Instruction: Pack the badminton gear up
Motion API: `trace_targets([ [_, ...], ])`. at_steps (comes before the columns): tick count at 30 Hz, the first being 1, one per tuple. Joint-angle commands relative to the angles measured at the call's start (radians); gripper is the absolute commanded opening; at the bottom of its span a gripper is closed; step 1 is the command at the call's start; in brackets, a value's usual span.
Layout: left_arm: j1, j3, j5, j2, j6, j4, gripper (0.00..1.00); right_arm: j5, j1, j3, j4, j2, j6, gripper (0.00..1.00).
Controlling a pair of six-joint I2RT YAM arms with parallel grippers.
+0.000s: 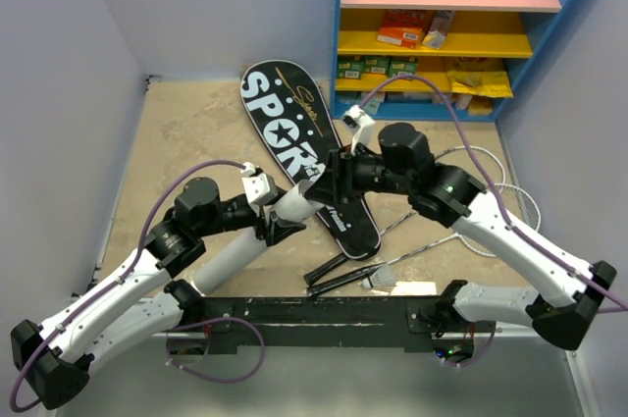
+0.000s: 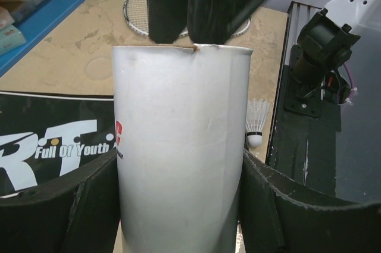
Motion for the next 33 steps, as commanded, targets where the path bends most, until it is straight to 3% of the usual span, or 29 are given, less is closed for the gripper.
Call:
trace_targets([
  [1,-0.007,0.04,0.033,0.001,0.0,0.151,0.04,0.288,-0.066,0.063,-0.18,-0.103,-0.01,0.59],
  [4,-0.007,0.041,0.038,0.009,0.0,0.149,0.04,0.454,-0.082,0.09,-0.324,-0.103,-0.002,0.59],
  [10,-0.007,0.044,0.027,0.01,0.003,0.141,0.05,0.542,-0.114,-0.049,-0.375,-0.14,0.099,0.61],
  [20,-0.007,0.05,0.018,-0.004,0.006,0.128,0.05,0.533,-0.131,-0.356,-0.411,-0.23,0.295,0.61],
  [33,-0.007,0.05,0.035,-0.011,0.001,0.129,0.05,0.464,-0.129,-0.528,-0.421,-0.275,0.378,0.59],
])
